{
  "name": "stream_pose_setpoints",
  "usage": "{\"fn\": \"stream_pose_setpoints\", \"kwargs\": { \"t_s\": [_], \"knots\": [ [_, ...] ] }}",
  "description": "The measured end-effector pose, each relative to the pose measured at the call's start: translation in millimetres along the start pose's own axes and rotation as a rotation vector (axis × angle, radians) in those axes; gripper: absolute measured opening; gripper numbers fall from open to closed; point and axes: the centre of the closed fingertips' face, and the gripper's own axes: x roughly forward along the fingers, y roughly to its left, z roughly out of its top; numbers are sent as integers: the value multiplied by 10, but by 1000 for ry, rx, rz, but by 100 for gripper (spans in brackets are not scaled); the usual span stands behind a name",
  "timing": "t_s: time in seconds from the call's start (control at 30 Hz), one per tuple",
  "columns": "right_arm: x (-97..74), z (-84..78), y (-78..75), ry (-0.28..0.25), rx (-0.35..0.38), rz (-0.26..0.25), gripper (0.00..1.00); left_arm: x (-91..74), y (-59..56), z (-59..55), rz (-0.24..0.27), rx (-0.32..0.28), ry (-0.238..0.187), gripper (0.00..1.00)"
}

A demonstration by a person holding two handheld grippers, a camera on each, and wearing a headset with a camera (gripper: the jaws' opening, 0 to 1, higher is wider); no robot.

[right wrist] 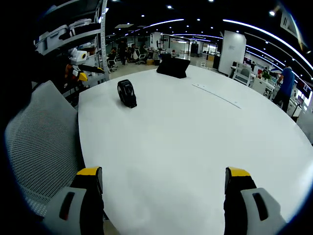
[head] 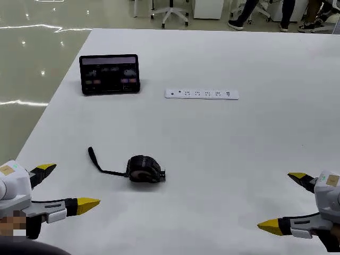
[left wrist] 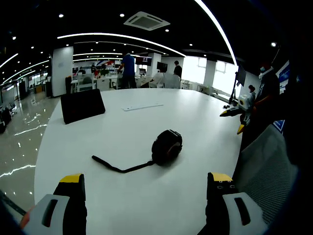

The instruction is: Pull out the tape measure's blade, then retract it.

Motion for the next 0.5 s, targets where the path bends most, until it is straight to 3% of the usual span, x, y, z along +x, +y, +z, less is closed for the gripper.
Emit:
{"fn": "stream_pose_setpoints", "kwargs": {
  "t_s": [0.17, 0.5],
  "knots": [
    [-9, -9, -20, 5, 4, -2, 100, -3, -44, -23, -24, -4, 13, 100],
    [-29, 79, -19, 8, -6, 1, 100, -20, -12, 12, -16, -5, 0, 100]
  ]
}}
